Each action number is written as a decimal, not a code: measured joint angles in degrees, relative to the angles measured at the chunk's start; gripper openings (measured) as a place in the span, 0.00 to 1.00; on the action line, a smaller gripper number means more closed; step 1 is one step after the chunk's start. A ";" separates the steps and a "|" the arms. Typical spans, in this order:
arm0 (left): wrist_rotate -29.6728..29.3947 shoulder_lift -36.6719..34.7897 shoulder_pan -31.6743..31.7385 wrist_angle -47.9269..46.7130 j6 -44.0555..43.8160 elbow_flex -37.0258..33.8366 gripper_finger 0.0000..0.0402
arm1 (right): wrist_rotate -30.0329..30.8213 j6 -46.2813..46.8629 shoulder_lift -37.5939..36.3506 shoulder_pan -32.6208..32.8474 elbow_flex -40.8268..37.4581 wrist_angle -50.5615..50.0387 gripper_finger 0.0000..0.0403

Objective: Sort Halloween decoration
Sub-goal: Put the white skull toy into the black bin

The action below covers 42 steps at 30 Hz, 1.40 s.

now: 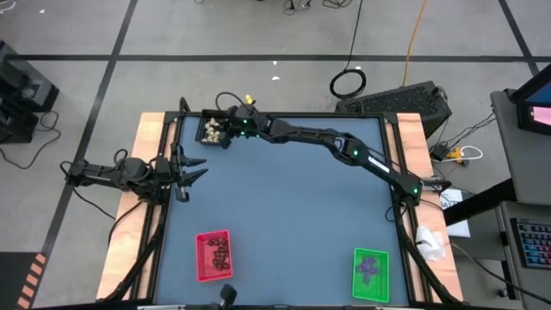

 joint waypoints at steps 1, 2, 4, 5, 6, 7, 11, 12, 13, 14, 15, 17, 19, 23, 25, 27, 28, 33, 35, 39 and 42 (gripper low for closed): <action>0.00 0.00 0.00 0.00 0.00 0.00 0.32 | 0.01 0.62 0.14 -0.17 -0.34 0.08 0.15; 0.02 0.00 0.00 0.00 0.00 0.00 0.32 | 0.00 1.07 0.48 -0.28 -0.36 -0.26 0.15; 0.00 0.00 0.00 0.04 0.00 0.00 0.32 | -0.03 1.67 1.23 -0.43 -0.36 0.31 0.15; 0.04 0.00 0.00 0.02 0.00 0.00 0.32 | -0.09 2.15 1.35 -0.49 -0.36 0.03 0.15; 0.02 0.00 0.00 0.12 -0.02 0.00 0.32 | -0.05 2.44 1.57 -0.51 -0.38 0.01 0.15; 0.04 0.00 0.00 0.17 0.00 0.00 0.32 | 0.03 2.48 1.98 -0.51 -0.38 0.99 0.15; 0.03 0.00 0.00 0.46 -0.01 0.00 0.32 | 0.08 3.68 2.61 -0.50 -0.36 2.97 0.15; 0.04 0.00 0.00 0.47 -0.02 0.00 0.32 | 0.05 3.93 2.98 -0.49 -0.36 4.28 0.15; 0.04 0.00 0.00 0.57 -0.02 0.00 0.32 | -0.04 4.50 3.08 -0.49 -0.36 4.44 0.15; 0.04 0.00 0.00 0.64 -0.02 0.00 0.32 | -0.07 5.01 3.23 -0.49 -0.38 4.26 0.15; 0.04 0.01 0.00 0.72 -0.06 0.00 0.32 | -0.03 5.21 3.69 -0.47 -0.38 4.60 0.15; 0.06 0.06 0.00 0.68 -0.07 0.00 0.32 | -0.10 5.79 4.22 -0.48 -0.38 5.51 0.15; 0.08 0.07 0.00 0.91 -0.07 0.00 0.32 | -0.10 6.40 4.40 -0.48 -0.38 5.24 0.15; 0.26 0.07 0.00 0.95 -0.07 0.00 0.32 | -0.13 7.03 5.10 -0.46 -0.38 6.41 0.15; 0.32 0.07 0.00 0.91 -0.07 0.00 0.32 | -0.05 7.01 5.17 -0.46 -0.38 6.12 0.15; 0.32 0.07 0.00 0.94 -0.07 0.00 0.32 | -0.09 6.79 5.17 -0.46 -0.38 5.89 0.15; 0.31 0.07 0.00 0.96 -0.07 0.00 0.32 | -0.09 6.77 5.17 -0.46 -0.38 5.90 0.15; 0.33 0.07 0.00 0.94 -0.09 0.00 0.32 | 0.04 6.61 5.17 -0.46 -0.38 6.29 0.18; 0.33 0.07 0.00 0.96 -0.11 0.00 0.32 | 0.06 6.59 5.17 -0.46 -0.38 6.19 0.20; 0.33 0.07 -0.02 0.96 -0.11 0.00 0.32 | 0.06 5.58 5.17 -0.46 -0.38 5.87 0.26; 0.33 0.07 -0.01 0.96 -0.11 0.00 0.32 | 0.08 5.53 5.17 -0.46 -0.38 6.00 0.31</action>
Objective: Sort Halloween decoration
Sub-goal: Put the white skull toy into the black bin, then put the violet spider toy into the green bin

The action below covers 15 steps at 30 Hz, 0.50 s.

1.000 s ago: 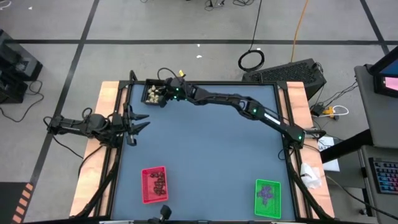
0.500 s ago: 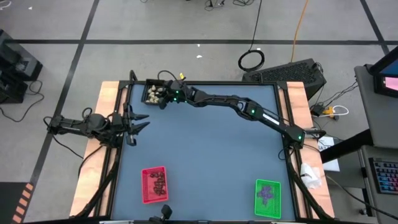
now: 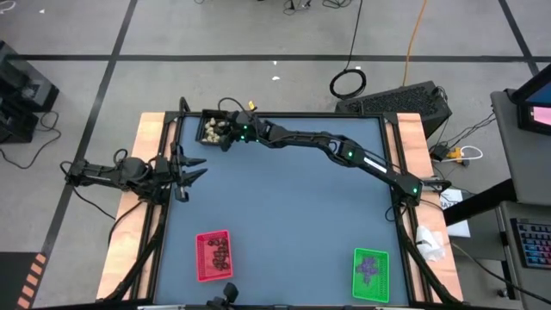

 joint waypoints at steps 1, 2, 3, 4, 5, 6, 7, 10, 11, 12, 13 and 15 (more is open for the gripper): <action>0.00 0.00 0.00 -0.01 0.00 0.00 0.32 | 0.00 -0.01 0.00 0.00 0.00 -0.11 0.32; 0.00 0.00 0.01 0.00 0.00 0.00 0.32 | 0.00 -0.01 0.00 0.00 0.00 -0.17 0.34; 0.00 0.00 0.01 -0.02 0.00 0.00 0.32 | 0.00 -0.01 0.00 0.00 0.00 -0.17 0.35; 0.00 0.00 0.00 0.00 0.00 0.00 0.32 | 0.00 -0.01 0.00 0.00 0.00 -0.17 0.35; 0.00 0.00 0.01 -0.02 0.00 0.00 0.32 | -0.02 -0.04 0.00 0.00 0.00 -0.16 0.36; 0.00 0.00 -0.01 0.00 0.00 0.00 0.32 | -0.03 -0.21 0.00 0.00 0.00 -0.15 0.36; 0.00 0.00 0.00 -0.01 0.00 0.00 0.32 | -0.15 -0.67 0.00 0.00 0.00 -0.15 0.36; 0.00 0.00 0.00 -0.02 0.00 0.00 0.32 | -2.38 -2.91 -0.18 0.00 0.00 -0.61 0.35; 0.00 0.00 0.00 -0.02 0.00 0.00 0.32 | -2.97 -3.29 -0.36 0.00 -0.02 -1.50 0.34; 0.00 0.00 0.01 -0.03 0.00 0.00 0.32 | -3.04 -3.58 -0.53 0.04 -0.02 -1.98 0.33; 0.00 0.00 -0.01 -0.14 0.02 0.00 0.32 | -3.05 -3.94 -0.89 0.04 -0.02 -3.05 0.31; -0.01 0.00 0.00 -0.51 0.01 0.00 0.32 | -2.72 -5.78 -1.53 0.12 -0.02 -5.78 0.27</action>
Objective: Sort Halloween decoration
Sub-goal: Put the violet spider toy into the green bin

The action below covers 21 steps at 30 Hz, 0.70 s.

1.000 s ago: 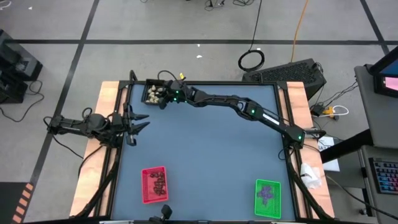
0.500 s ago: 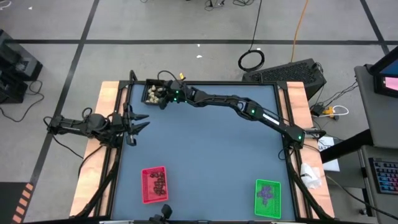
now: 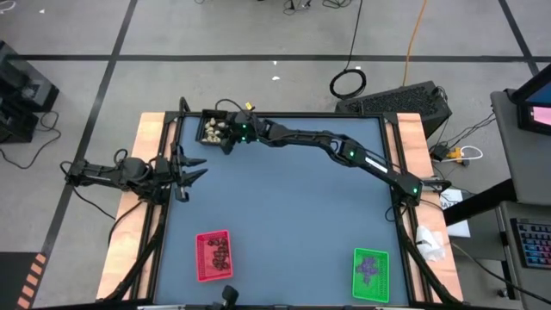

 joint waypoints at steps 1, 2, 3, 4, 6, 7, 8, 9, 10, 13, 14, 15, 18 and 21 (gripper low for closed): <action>-0.01 0.00 -0.01 -0.28 0.01 0.00 0.32 | 0.34 -1.05 -0.20 0.04 0.00 -0.92 0.25; 0.01 0.00 0.01 -0.54 -0.01 0.00 0.32 | 0.82 -1.81 -0.51 0.06 0.00 -2.41 0.21; -0.01 0.00 0.01 -0.65 0.01 0.00 0.32 | 1.06 -2.45 -0.77 0.08 0.00 -3.92 0.18; -0.01 0.00 -0.01 -0.62 0.01 0.00 0.32 | 1.06 -3.27 -0.97 0.18 0.00 -5.01 0.14; 0.00 0.00 0.00 -0.65 0.01 0.00 0.32 | 1.08 -4.96 -1.87 0.29 -0.02 -7.88 0.06; -0.01 0.00 0.00 -0.65 0.01 0.00 0.32 | 1.17 -6.06 -2.32 0.39 -0.04 -9.50 0.03; -0.01 -0.01 -0.01 -0.66 0.01 0.00 0.32 | 1.23 -7.21 -2.96 0.48 -0.04 -10.83 0.02; -0.01 0.00 0.00 -0.77 0.01 0.00 0.32 | 1.23 -8.22 -3.73 0.54 -0.04 -13.10 0.02; -0.01 0.00 0.00 -0.87 0.01 0.00 0.32 | 1.23 -9.18 -4.40 0.62 -0.04 -15.34 0.02; -0.01 0.00 0.00 -0.85 -0.01 0.00 0.32 | 1.21 -12.13 -6.66 0.71 -0.04 -23.13 0.01; -0.01 0.00 -0.01 -0.87 -0.01 0.00 0.32 | 1.21 -13.18 -7.43 0.71 -0.04 -25.66 0.00; -0.01 0.00 0.00 -0.87 -0.03 0.00 0.32 | 1.23 -14.20 -8.43 0.71 -0.04 -28.39 0.00; -0.01 0.00 0.01 -0.88 -0.16 0.00 0.32 | 1.29 -18.00 -11.65 0.76 -0.04 -37.06 0.00; -0.03 0.00 0.01 -0.92 -1.39 0.00 0.32 | 1.49 -21.27 -14.25 0.76 -0.02 -46.24 0.00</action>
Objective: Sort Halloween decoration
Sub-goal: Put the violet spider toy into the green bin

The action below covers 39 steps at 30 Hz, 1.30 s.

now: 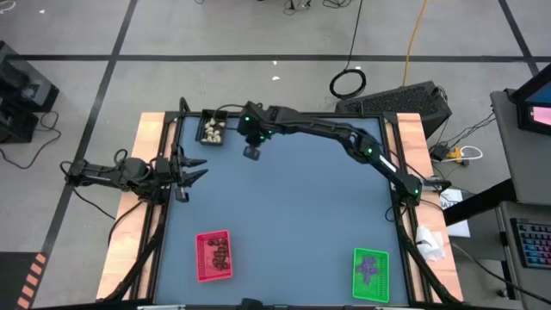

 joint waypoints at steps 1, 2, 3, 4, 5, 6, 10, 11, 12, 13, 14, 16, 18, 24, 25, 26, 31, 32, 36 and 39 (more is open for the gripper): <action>0.02 0.00 -0.01 -0.03 -0.04 0.00 0.32 | 0.02 -0.60 -0.71 -0.01 0.00 -2.88 0.00; 0.02 0.00 0.00 -0.04 -0.09 0.00 0.32 | 0.20 -1.18 -1.29 -0.15 0.00 -5.83 0.00; 0.02 -0.01 -0.02 -0.15 -0.14 0.00 0.32 | 0.62 -1.64 -1.76 -0.15 0.00 -8.23 0.00; 0.08 0.00 -0.02 -0.46 -0.16 0.00 0.32 | 1.47 -2.02 -2.35 -0.13 0.00 -10.11 0.00; 0.25 0.00 -0.02 -0.95 -0.16 0.00 0.32 | 2.63 -2.45 -2.86 -0.13 0.00 -12.25 0.00; 0.39 0.00 -0.02 -1.39 -0.17 0.00 0.32 | 3.73 -2.93 -3.18 -0.10 0.00 -13.90 0.00; 0.76 -0.01 -0.01 -1.68 -0.60 0.00 0.32 | 5.94 -2.83 -3.59 -0.15 0.01 -18.31 0.00; 0.78 -0.01 -0.01 -1.82 -1.32 0.00 0.32 | 5.97 -2.69 -3.59 -0.15 0.00 -18.60 0.00; 0.79 0.00 -0.02 -1.97 -1.64 0.00 0.32 | 5.98 -2.53 -3.60 -0.14 0.00 -18.51 0.00; 0.79 0.00 -0.02 -2.13 -1.68 0.00 0.32 | 5.97 -2.51 -3.68 -0.13 0.00 -18.38 0.00; 0.79 -0.02 -0.02 -2.43 -1.70 0.00 0.32 | 5.97 -2.52 -3.72 -0.13 0.00 -18.13 0.00; 0.79 0.00 0.00 -3.19 -1.71 0.00 0.32 | 5.97 -2.40 -3.72 0.03 -0.01 -16.66 0.00; 0.79 -0.02 -0.02 -3.04 -1.74 0.00 0.32 | 5.98 -2.06 -3.78 0.36 -1.69 -12.68 0.00; 0.79 -0.02 0.00 -3.05 -1.84 0.00 0.32 | 5.86 1.59 -3.65 1.76 -9.07 -1.39 0.00; 0.79 -0.02 -0.02 -3.05 -1.86 0.00 0.32 | 5.96 2.04 -3.72 2.13 -10.93 1.29 0.00; 0.79 -0.02 -0.02 -3.01 -1.86 0.00 0.32 | 6.13 2.71 -3.74 2.54 -12.86 3.99 0.00; 0.76 0.14 -0.01 -4.18 -3.15 0.00 0.32 | 8.94 4.64 -5.86 4.62 -22.40 15.64 0.00; 0.73 0.19 -0.01 -4.67 -3.15 0.00 0.32 | 8.94 5.21 -7.18 4.92 -24.71 18.84 0.00; -0.12 1.67 0.00 -4.69 -3.19 0.02 0.32 | 8.97 7.75 -13.28 5.73 -36.15 29.53 0.00; -0.91 4.26 0.00 -3.67 -3.74 0.04 0.32 | 8.88 9.05 -18.77 6.51 -45.87 38.07 0.00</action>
